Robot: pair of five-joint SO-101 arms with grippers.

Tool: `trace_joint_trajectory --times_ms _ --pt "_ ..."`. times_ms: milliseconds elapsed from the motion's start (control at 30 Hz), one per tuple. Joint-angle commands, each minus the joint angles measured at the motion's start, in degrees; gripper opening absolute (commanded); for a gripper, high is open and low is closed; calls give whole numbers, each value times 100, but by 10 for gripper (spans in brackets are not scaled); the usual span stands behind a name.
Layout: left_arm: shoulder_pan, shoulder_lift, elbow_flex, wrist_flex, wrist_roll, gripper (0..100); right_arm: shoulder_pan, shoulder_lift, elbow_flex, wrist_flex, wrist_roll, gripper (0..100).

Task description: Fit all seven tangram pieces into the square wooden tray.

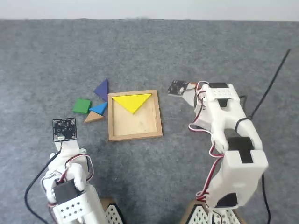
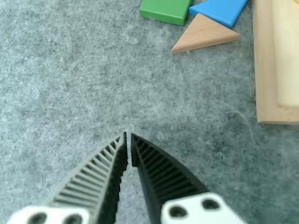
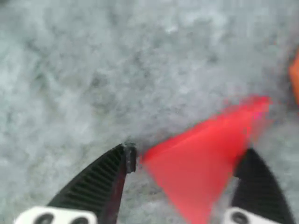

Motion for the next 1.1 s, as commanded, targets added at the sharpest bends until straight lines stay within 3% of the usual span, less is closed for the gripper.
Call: trace_joint_trajectory --times_ms 0,367,600,900,1067 --pt "-44 -105 -66 18 -9 14 -13 224 -580 -154 -448 210" --pt "-44 -105 -66 18 -9 14 22 532 -1380 892 -440 178" --pt "-44 -105 -66 18 -9 14 -101 338 -1996 1982 -79 308" --pt "-44 -105 -66 18 -9 14 -655 136 -1398 2519 651 191" --pt "-44 -105 -66 18 -9 14 -620 -119 -993 2571 1204 180"
